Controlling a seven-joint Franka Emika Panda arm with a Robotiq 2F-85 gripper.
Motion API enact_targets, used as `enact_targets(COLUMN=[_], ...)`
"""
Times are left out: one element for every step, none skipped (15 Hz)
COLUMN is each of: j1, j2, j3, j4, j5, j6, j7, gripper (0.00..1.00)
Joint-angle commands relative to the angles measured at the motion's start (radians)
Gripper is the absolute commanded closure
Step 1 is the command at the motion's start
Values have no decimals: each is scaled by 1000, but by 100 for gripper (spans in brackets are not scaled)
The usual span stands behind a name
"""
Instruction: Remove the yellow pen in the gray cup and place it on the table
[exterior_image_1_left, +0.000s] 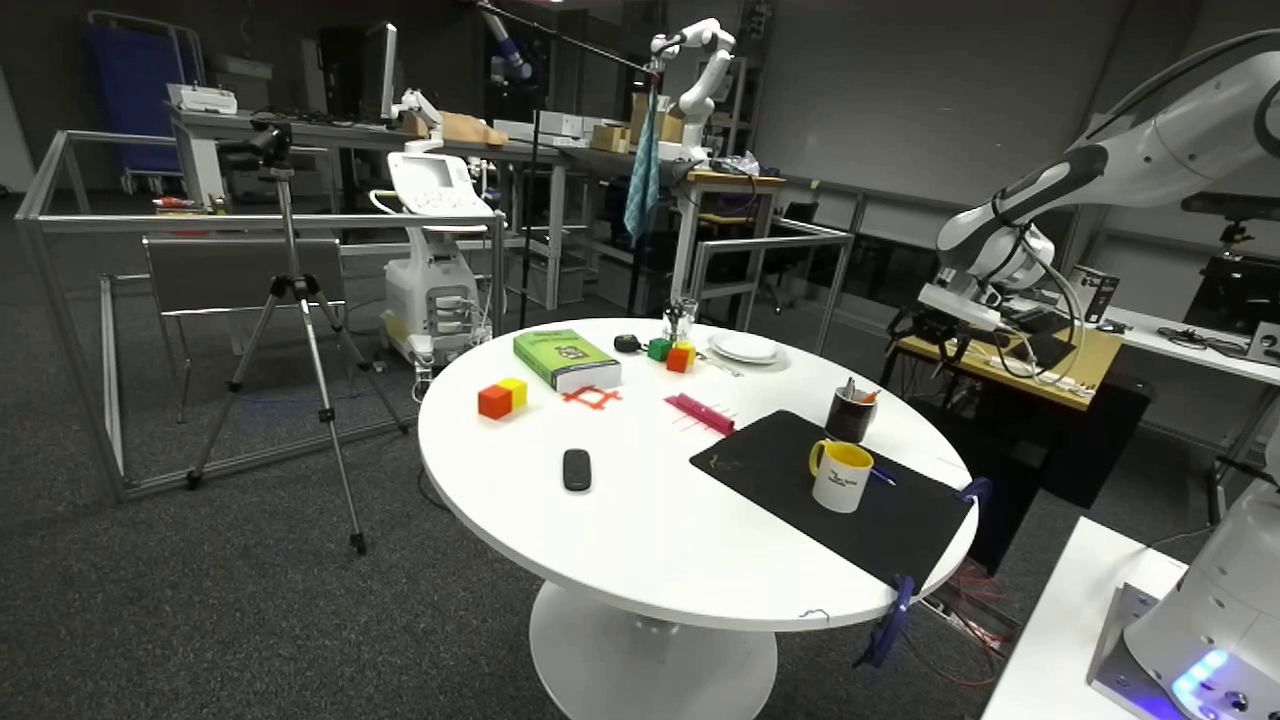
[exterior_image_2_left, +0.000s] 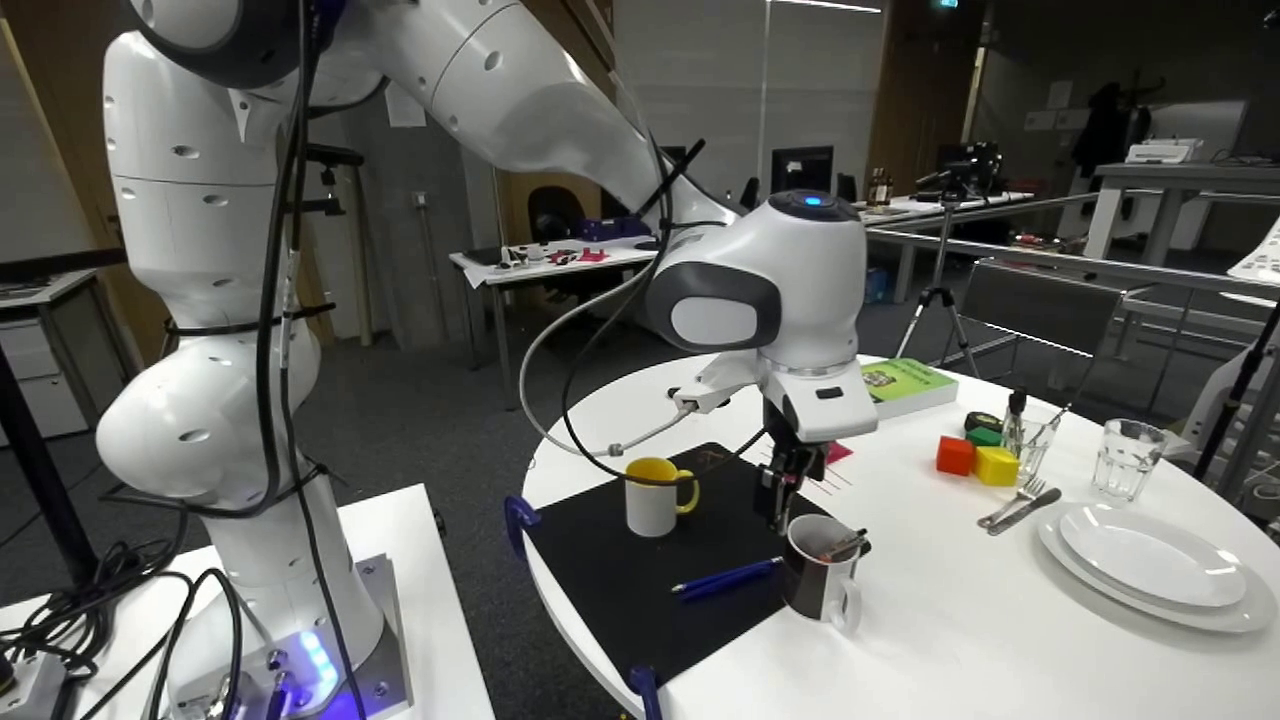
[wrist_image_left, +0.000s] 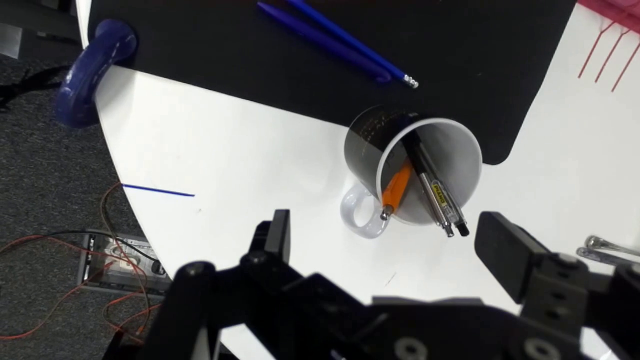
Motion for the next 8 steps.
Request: enact_targets(j1=[11, 11, 9, 7, 3, 1, -2, -7], j2=[0, -18, -23, -22, -14, -10, -3, 8], j3=[-10, -10, -13, -16, -19, -22, -25, -25], j4=[2, -19, -26, -26, -19, -14, -7, 6], j5=[1, 6, 8, 10, 13, 13, 20, 35], j6=[-3, 11, 21, 20, 20, 19, 19, 15], j7=[0, 0, 1, 1, 3, 2, -4, -14], gripper=[0, 0, 0, 0, 0, 0, 0, 0])
